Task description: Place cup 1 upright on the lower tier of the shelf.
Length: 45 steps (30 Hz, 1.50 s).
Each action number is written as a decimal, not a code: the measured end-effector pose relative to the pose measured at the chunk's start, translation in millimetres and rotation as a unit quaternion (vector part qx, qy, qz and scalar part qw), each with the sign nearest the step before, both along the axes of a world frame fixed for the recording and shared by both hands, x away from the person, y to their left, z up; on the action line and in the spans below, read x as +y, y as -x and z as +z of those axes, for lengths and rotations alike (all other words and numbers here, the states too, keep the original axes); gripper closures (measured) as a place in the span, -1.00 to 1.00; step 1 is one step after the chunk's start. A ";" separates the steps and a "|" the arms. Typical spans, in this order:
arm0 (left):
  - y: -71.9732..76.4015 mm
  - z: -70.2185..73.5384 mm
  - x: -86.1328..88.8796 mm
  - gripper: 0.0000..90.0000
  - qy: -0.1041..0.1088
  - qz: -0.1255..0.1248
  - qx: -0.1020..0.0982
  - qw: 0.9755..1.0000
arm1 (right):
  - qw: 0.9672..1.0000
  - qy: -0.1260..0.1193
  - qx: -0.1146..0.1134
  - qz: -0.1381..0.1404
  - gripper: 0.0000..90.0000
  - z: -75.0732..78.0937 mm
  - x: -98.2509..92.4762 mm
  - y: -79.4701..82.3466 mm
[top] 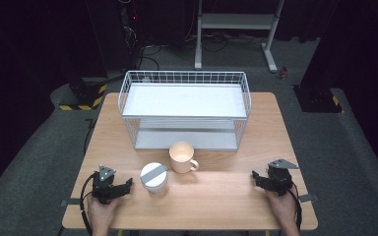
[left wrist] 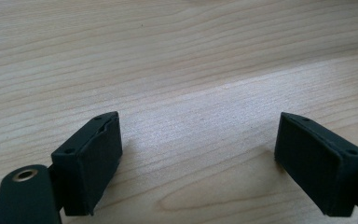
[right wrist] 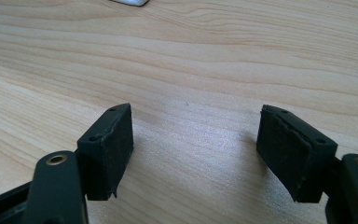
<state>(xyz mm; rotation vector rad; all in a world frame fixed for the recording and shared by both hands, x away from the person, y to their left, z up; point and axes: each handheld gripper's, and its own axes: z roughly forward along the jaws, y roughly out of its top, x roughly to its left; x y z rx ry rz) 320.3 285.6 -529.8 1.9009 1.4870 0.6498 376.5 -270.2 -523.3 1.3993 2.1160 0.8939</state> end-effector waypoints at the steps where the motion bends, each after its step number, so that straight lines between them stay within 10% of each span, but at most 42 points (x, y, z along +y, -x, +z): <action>1: 0.0 0.1 0.0 -0.66 0.000 0.000 0.001 1.000 | 1.000 0.000 0.000 0.000 -0.39 0.0 0.0 0.0; 19: 0.5 0.3 -2.1 -0.57 -0.001 0.022 -0.005 1.000 | 1.000 -0.002 0.001 -0.001 -0.38 0.0 0.7 -0.3; 45: 26.5 11.4 -13.1 -0.70 0.025 -0.026 -0.011 0.999 | 1.000 0.000 0.000 0.002 -0.38 0.0 0.9 -0.2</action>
